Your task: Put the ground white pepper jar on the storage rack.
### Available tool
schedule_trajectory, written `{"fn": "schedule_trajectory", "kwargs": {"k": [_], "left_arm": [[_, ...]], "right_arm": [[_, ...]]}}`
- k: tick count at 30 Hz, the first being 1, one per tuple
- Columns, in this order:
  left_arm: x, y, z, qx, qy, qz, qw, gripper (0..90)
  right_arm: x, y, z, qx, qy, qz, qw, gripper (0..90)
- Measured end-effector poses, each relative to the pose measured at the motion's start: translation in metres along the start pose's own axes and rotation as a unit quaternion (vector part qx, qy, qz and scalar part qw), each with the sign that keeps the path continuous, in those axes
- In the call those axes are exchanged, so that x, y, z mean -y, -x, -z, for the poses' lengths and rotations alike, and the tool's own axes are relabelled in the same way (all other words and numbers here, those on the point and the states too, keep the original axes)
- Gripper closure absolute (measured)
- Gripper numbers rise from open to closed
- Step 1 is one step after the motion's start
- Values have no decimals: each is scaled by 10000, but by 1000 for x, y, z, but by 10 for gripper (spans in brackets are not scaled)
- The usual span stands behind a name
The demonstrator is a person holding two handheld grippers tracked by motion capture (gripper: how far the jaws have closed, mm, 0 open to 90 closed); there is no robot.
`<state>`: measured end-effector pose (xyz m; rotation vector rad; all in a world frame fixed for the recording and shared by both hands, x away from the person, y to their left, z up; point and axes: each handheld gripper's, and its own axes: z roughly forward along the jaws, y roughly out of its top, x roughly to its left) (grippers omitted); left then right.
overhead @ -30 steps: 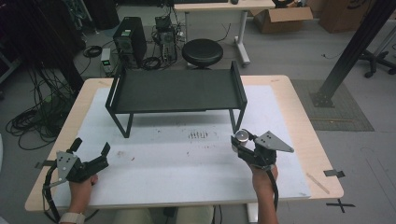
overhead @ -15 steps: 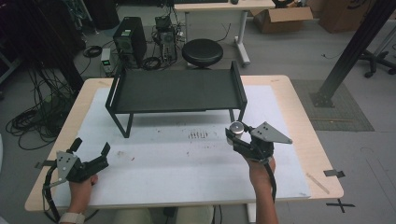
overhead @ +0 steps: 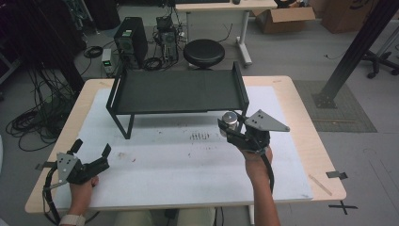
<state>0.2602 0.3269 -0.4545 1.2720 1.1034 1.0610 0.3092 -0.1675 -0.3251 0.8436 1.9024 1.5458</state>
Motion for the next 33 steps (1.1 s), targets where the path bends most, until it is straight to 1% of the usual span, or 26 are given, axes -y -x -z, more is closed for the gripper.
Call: {"fn": "schedule_trajectory", "kwargs": {"k": [4,5,6,8,10,16,20,33], "left_arm": [[0,0,0,1,0,-2,10000,2],[0,0,0,1,0,-2,10000,2],[0,0,0,2,-3,-1,10000,2],[0,0,0,4,8,4,10000,2],[0,0,0,3,8,3,10000,2],[0,0,0,5,24,20,10000,2],[0,0,0,7,14,-4,10000,2],[0,0,1,7,11,11,10000,2]], "right_arm": [[-12,-3,-5,-85,57,43,9999,489],[-12,-3,-5,-85,57,43,9999,489],[-17,-4,-7,-115,72,78,9999,489],[-20,-5,-9,-135,75,82,9998,489],[-27,-7,-13,-212,111,105,9997,489],[-43,-12,-24,-337,159,180,9991,489],[-54,-14,-33,-419,191,221,9987,489],[-83,-20,-57,-564,278,362,9974,490]]}}
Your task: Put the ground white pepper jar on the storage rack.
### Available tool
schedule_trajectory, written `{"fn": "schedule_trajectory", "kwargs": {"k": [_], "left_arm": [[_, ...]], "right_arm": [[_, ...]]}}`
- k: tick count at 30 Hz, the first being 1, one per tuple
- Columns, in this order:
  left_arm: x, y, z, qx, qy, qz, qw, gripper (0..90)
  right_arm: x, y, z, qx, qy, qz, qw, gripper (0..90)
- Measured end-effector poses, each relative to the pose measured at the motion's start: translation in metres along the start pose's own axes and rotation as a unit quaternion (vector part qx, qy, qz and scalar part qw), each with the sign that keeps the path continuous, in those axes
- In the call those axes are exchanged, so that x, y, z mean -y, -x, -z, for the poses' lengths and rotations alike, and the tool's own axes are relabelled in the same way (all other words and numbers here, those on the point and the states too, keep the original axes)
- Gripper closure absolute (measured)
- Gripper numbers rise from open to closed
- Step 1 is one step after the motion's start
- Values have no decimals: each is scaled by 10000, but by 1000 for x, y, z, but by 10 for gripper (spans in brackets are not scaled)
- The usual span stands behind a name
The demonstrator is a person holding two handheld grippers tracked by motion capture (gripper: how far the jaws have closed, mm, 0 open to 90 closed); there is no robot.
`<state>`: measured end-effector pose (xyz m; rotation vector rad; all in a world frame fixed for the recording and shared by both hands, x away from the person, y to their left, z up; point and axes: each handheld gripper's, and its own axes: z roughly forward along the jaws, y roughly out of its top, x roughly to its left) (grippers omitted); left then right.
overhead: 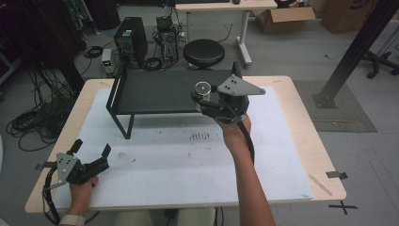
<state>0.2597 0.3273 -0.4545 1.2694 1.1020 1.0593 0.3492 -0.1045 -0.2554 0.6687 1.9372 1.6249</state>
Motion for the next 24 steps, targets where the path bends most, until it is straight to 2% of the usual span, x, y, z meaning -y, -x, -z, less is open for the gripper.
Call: {"fn": "schedule_trajectory", "kwargs": {"k": [11,24], "left_arm": [[0,0,0,1,-4,-1,10000,2],[0,0,0,2,1,6,10000,2]], "right_arm": [[-15,6,-20,-39,76,-18,10000,490],[-28,15,-51,-44,-44,12,10000,491]]}}
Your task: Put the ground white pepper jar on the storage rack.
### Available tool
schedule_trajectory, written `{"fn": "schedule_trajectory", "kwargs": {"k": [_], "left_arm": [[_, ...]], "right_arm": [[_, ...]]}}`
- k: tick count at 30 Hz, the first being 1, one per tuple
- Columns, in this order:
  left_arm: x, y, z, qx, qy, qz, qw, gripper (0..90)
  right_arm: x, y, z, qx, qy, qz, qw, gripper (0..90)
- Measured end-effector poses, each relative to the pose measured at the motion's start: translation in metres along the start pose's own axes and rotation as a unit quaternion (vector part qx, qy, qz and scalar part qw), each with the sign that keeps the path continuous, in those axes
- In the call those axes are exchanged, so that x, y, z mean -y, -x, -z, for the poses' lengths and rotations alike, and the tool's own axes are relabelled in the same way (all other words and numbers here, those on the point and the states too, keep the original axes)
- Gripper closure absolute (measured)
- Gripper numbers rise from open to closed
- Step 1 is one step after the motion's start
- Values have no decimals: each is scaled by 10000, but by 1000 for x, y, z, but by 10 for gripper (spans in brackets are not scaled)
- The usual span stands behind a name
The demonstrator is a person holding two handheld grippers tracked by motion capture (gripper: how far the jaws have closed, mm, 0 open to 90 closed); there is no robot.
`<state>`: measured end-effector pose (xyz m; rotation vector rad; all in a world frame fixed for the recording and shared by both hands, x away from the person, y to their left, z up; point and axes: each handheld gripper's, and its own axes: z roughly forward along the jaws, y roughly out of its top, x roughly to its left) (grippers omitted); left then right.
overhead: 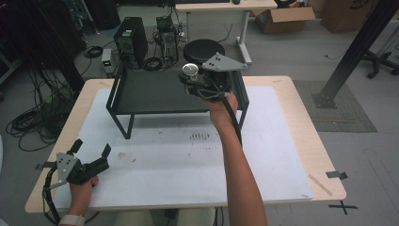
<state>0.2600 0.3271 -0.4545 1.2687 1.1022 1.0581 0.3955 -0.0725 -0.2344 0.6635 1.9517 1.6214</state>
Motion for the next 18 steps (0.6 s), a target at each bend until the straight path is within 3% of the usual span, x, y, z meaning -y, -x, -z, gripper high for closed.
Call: {"fn": "schedule_trajectory", "kwargs": {"k": [18], "left_arm": [[0,0,0,4,-10,2,10000,2]], "right_arm": [[-3,3,-54,-79,-159,-85,9998,491]]}}
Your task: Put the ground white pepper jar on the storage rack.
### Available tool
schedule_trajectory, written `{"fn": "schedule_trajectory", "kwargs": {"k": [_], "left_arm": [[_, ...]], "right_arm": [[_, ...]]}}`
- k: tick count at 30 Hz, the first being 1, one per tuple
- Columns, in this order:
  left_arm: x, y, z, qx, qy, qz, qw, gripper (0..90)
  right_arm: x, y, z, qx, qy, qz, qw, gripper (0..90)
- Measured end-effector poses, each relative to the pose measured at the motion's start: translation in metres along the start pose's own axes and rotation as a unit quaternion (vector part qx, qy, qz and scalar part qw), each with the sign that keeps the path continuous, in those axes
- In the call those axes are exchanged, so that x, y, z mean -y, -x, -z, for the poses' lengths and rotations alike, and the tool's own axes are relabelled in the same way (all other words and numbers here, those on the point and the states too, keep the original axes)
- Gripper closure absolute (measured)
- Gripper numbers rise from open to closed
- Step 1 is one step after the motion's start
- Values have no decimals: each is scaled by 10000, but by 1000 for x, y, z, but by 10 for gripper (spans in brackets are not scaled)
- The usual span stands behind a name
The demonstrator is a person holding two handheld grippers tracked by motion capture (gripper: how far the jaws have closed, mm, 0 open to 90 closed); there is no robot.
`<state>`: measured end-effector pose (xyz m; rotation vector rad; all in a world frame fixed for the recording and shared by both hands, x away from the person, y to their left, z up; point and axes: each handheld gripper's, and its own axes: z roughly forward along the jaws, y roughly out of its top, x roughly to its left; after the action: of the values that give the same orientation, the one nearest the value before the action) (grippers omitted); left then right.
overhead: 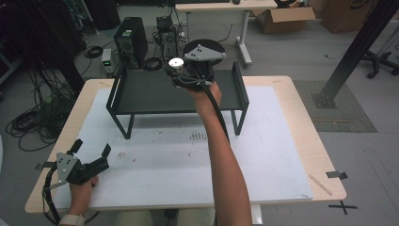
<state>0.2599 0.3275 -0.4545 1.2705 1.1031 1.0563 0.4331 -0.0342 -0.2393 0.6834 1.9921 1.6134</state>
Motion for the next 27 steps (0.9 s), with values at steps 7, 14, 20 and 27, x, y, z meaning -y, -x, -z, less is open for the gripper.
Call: {"fn": "schedule_trajectory", "kwargs": {"k": [7,14,20,27], "left_arm": [[0,0,0,4,-4,9,10000,2],[0,0,0,9,-6,13,10000,2],[0,0,0,9,6,16,10000,2],[0,0,-1,7,-6,5,10000,2]], "right_arm": [[5,2,-22,-2,-122,-66,9999,491],[14,4,-41,29,-382,-135,9992,491],[23,7,-56,43,-608,-277,9978,491],[34,13,-68,43,-767,-632,9950,491]]}}
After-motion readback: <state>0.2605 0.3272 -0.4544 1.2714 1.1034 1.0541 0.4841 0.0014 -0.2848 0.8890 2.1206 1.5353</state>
